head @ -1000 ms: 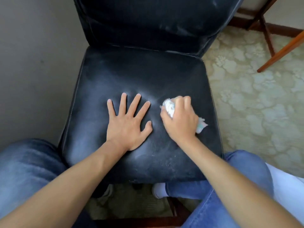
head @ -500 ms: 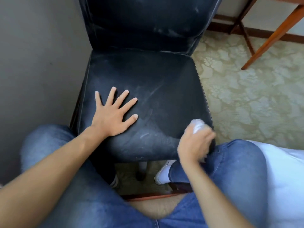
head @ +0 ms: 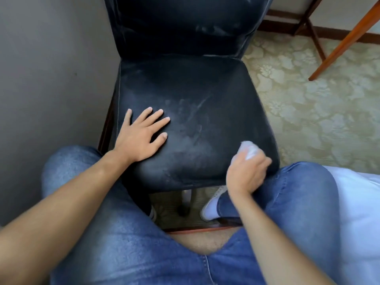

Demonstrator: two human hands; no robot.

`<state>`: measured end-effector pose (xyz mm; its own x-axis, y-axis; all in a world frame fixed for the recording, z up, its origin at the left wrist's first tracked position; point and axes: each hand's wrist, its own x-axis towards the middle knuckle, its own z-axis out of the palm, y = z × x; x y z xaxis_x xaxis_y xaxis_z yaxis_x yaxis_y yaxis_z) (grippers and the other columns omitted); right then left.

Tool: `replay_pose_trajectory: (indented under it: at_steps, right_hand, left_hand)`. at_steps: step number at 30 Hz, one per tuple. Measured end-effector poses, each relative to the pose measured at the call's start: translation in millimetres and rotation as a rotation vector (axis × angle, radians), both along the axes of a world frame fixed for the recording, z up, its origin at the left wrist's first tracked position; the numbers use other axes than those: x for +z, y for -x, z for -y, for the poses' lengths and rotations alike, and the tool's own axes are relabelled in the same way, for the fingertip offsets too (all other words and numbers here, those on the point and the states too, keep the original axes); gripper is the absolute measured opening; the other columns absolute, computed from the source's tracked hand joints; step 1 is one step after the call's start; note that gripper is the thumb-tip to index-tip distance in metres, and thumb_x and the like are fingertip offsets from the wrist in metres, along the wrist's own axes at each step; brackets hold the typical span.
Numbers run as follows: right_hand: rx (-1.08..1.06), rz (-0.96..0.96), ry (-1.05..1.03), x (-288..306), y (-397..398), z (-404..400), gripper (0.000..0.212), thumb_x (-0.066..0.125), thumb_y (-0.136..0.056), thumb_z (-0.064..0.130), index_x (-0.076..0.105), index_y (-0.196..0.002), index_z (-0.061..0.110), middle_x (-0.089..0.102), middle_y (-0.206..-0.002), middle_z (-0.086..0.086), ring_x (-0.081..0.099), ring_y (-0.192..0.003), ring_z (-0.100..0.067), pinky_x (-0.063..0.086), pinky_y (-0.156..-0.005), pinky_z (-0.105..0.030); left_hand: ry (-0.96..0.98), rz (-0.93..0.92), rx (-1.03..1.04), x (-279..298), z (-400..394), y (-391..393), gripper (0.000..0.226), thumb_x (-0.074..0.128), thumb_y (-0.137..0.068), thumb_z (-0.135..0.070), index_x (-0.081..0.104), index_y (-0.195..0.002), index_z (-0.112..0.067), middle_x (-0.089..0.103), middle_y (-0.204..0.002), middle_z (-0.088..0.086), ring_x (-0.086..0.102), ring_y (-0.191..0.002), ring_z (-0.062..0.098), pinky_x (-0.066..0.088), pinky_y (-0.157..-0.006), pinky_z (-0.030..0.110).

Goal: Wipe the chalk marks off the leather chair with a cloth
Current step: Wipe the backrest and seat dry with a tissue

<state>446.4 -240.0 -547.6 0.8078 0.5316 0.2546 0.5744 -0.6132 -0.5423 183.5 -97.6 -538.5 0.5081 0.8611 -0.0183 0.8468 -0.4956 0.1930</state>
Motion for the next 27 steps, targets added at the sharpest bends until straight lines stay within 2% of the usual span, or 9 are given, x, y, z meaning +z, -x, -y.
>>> replay_pose_trajectory:
  at_steps: [2,4,7,9,11,15,21,24,27]
  right_hand:
    - [-0.175,-0.111,-0.033,-10,3,-3,0.043,0.048,-0.102,0.042,0.047,-0.129,0.008,0.049,-0.116,-0.019,0.057,-0.094,-0.043,0.050,-0.070,-0.050]
    - [-0.162,-0.042,-0.086,-11,36,-4,0.035,0.054,-0.102,0.033,0.050,-0.127,0.009,0.051,-0.107,-0.018,0.056,-0.085,-0.040,0.049,-0.066,-0.047]
    - [0.235,-0.003,-0.060,-15,124,13,0.024,0.045,-0.092,0.014,0.056,-0.113,0.013,0.055,-0.098,-0.014,0.058,-0.082,-0.038,0.051,-0.071,-0.048]
    - [0.437,-0.160,0.014,-7,158,26,0.023,0.043,-0.089,0.014,0.056,-0.108,0.017,0.059,-0.099,-0.009,0.060,-0.084,-0.035,0.050,-0.076,-0.045]
    - [0.502,-0.380,0.060,2,140,23,0.016,0.047,-0.092,0.015,0.055,-0.105,0.022,0.065,-0.097,-0.001,0.061,-0.087,-0.029,0.049,-0.078,-0.043]
    - [0.749,-0.571,0.209,23,60,23,0.018,0.057,-0.082,0.009,0.053,-0.083,0.026,0.048,-0.054,0.005,0.042,-0.055,-0.013,0.041,-0.057,-0.032]
    - [0.218,-0.639,0.197,27,-14,20,0.005,0.054,-0.073,0.021,0.057,-0.071,0.019,0.060,-0.066,0.004,0.056,-0.068,-0.025,0.046,-0.062,-0.036]
    - [0.312,-0.639,0.614,10,-13,25,0.014,0.048,-0.058,0.023,0.052,-0.068,0.013,0.067,-0.068,-0.010,0.065,-0.067,-0.034,0.053,-0.061,-0.041]
    - [0.393,-0.409,0.828,17,-4,23,0.008,0.055,-0.077,0.019,0.052,-0.079,0.012,0.063,-0.079,-0.008,0.060,-0.072,-0.030,0.048,-0.064,-0.036]
  left_hand:
    - [0.016,-0.076,0.014,-2,7,-8,0.062,0.017,-0.103,-0.064,0.022,-0.162,-0.047,0.013,-0.174,-0.015,0.000,-0.162,0.024,-0.008,-0.120,0.071]
    - [0.037,-0.101,0.031,-1,15,-18,0.063,0.013,-0.103,-0.067,0.014,-0.163,-0.049,0.005,-0.174,-0.015,-0.008,-0.161,0.028,-0.008,-0.119,0.074]
    - [0.052,-0.086,0.054,1,20,-22,0.064,0.011,-0.101,-0.069,0.012,-0.162,-0.051,0.003,-0.175,-0.015,-0.009,-0.161,0.027,-0.008,-0.119,0.074]
    - [0.056,-0.053,0.063,-1,23,-22,0.063,0.013,-0.101,-0.068,0.016,-0.162,-0.050,0.006,-0.174,-0.015,-0.006,-0.162,0.026,-0.007,-0.120,0.073]
    - [0.040,-0.040,0.060,-2,23,-22,0.063,0.014,-0.101,-0.067,0.019,-0.161,-0.050,0.009,-0.174,-0.016,-0.004,-0.162,0.024,-0.006,-0.121,0.072]
    - [0.025,-0.017,0.080,-3,21,-23,0.065,0.013,-0.099,-0.068,0.022,-0.160,-0.050,0.012,-0.174,-0.016,-0.002,-0.162,0.023,-0.006,-0.121,0.072]
    - [0.065,-0.022,0.135,1,21,-36,0.063,0.018,-0.099,-0.066,0.021,-0.160,-0.051,0.010,-0.174,-0.016,-0.004,-0.162,0.023,-0.008,-0.120,0.072]
    - [0.057,-0.047,0.128,0,26,-40,0.063,0.017,-0.101,-0.066,0.016,-0.161,-0.051,0.006,-0.175,-0.014,-0.007,-0.161,0.025,-0.007,-0.119,0.074]
    - [0.057,-0.070,0.120,0,30,-40,0.068,0.009,-0.098,-0.075,0.010,-0.162,-0.051,0.001,-0.175,-0.012,-0.010,-0.161,0.027,-0.009,-0.119,0.075]
